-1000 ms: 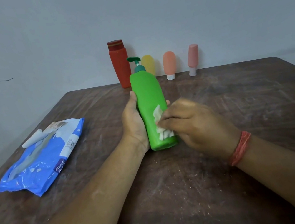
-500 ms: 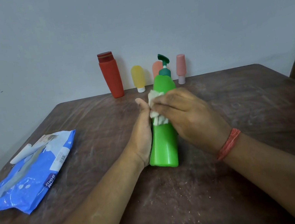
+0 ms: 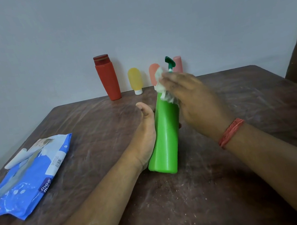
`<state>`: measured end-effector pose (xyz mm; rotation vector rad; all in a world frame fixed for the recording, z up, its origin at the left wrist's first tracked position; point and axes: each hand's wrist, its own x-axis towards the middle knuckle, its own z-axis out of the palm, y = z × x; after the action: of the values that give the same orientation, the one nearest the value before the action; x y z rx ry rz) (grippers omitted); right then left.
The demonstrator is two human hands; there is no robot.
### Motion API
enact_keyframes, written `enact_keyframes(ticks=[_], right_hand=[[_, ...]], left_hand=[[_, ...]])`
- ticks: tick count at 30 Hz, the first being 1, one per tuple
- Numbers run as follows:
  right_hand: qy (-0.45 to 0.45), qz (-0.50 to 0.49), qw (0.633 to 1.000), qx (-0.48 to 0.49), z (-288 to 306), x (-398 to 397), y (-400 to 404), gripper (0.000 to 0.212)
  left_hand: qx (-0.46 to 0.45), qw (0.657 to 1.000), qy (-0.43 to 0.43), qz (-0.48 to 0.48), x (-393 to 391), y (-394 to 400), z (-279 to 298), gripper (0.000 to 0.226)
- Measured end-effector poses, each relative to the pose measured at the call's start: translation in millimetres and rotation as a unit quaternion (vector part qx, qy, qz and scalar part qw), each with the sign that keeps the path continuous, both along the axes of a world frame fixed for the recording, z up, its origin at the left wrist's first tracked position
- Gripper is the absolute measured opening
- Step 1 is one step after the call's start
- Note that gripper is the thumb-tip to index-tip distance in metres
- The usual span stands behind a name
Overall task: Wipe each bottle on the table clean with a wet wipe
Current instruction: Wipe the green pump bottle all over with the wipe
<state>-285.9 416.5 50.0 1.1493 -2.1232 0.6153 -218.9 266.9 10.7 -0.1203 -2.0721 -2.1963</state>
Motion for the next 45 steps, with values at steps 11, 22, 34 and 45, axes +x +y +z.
enact_keyframes(ticks=[11, 22, 34, 45], right_hand=[[-0.013, 0.22, 0.966, 0.136, -17.2, 40.7, -8.3, 0.039], [0.042, 0.276, 0.955, 0.104, -32.1, 39.8, -7.0, 0.015], [-0.07, 0.195, 0.978, 0.005, -45.0, 31.2, -3.0, 0.015], [-0.096, 0.086, 0.981, -0.146, -32.5, 24.7, -12.0, 0.016]], left_hand=[[0.234, 0.971, -0.053, 0.003, -7.4, -19.7, -6.4, 0.099], [0.298, 0.948, -0.076, 0.08, -12.6, -33.5, -10.6, 0.087], [0.398, 0.911, -0.017, 0.106, -8.0, -49.5, -3.9, 0.089], [0.3, 0.95, -0.077, -0.036, -1.3, -22.1, -0.2, 0.073]])
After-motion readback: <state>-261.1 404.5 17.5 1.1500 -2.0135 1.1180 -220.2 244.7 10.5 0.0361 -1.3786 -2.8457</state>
